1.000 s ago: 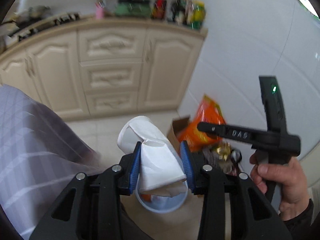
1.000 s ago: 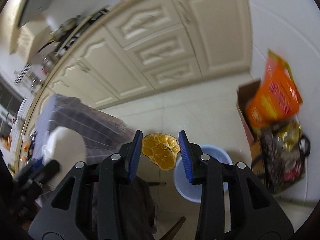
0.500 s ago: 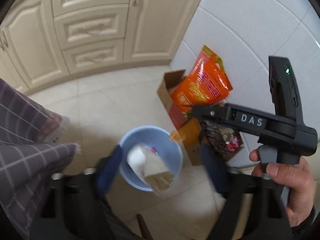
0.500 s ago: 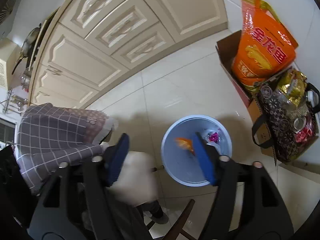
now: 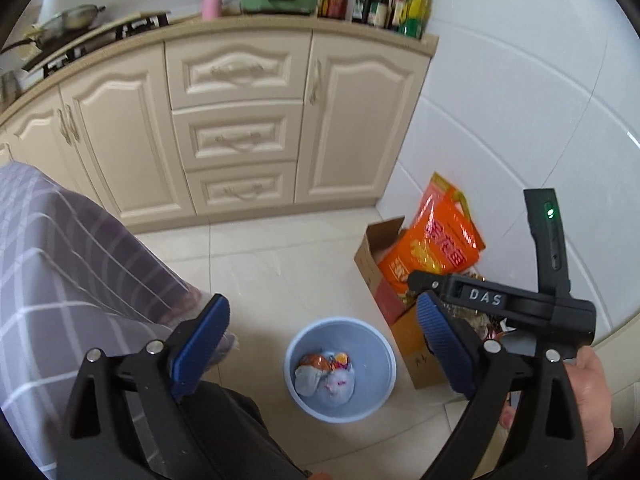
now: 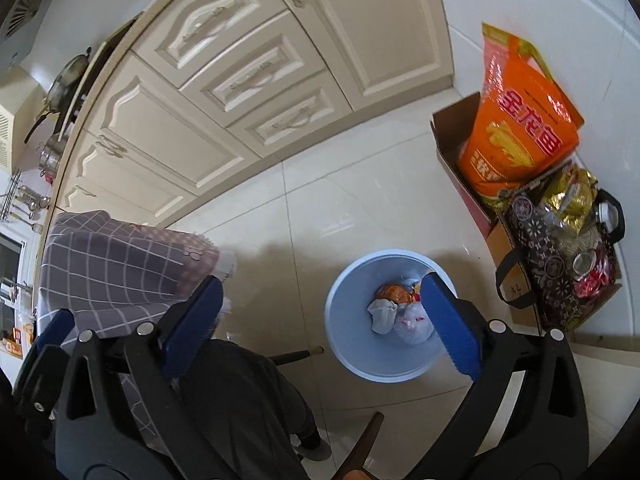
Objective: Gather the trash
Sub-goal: 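Carry both items to the blue bin and open both tools over it, then swing both tools back over the table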
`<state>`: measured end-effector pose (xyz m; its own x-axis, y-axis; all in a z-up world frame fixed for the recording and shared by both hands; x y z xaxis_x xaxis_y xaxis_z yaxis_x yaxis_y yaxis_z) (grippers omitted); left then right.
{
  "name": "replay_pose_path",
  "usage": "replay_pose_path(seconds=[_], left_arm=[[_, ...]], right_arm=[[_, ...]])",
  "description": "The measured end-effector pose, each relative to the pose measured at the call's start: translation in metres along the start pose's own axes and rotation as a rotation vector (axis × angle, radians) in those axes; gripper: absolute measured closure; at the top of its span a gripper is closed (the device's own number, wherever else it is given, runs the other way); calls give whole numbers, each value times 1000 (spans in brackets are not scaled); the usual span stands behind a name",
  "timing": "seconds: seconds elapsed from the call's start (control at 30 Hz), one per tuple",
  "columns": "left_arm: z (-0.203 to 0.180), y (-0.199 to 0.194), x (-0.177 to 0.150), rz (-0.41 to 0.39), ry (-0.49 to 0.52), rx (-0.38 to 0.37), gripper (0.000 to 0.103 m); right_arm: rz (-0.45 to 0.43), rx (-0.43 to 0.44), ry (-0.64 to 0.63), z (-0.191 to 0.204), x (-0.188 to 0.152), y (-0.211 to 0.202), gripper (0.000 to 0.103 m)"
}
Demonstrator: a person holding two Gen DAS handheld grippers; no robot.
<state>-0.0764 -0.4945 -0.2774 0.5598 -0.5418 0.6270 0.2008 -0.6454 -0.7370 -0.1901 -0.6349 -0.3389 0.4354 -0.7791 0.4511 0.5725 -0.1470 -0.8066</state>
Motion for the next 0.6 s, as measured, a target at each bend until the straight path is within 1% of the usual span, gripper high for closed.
replay_pose_path(seconds=[0.13,0.3,0.53,0.6], left_arm=[[2,-21,12,-51,-9,0,10],[14,-53,25,-123,-32,12,10],[40,-108,45,-240,-57,42,10],[50,-125,50,-274,-66,59,9]], right_arm=[[-35,9,-42,23,10,-15,6],[-76,29,-99,56,24,-33,6],[-145,86,-191,119,45,-60,6],[-166,111,-225,144,51,-68,6]])
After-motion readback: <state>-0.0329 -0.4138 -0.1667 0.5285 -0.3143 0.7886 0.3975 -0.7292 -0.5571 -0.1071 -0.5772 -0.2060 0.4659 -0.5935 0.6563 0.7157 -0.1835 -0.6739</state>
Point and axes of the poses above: each gripper's, at about its wrist camera, not at the fingertips, and y roughly the way its jaws point, z to its left, x to its top, the point moved 6 cm from there along y, roughly the way its jaws point, and after that the axes turned 11 degrees about -y, right-handed, at the moved point
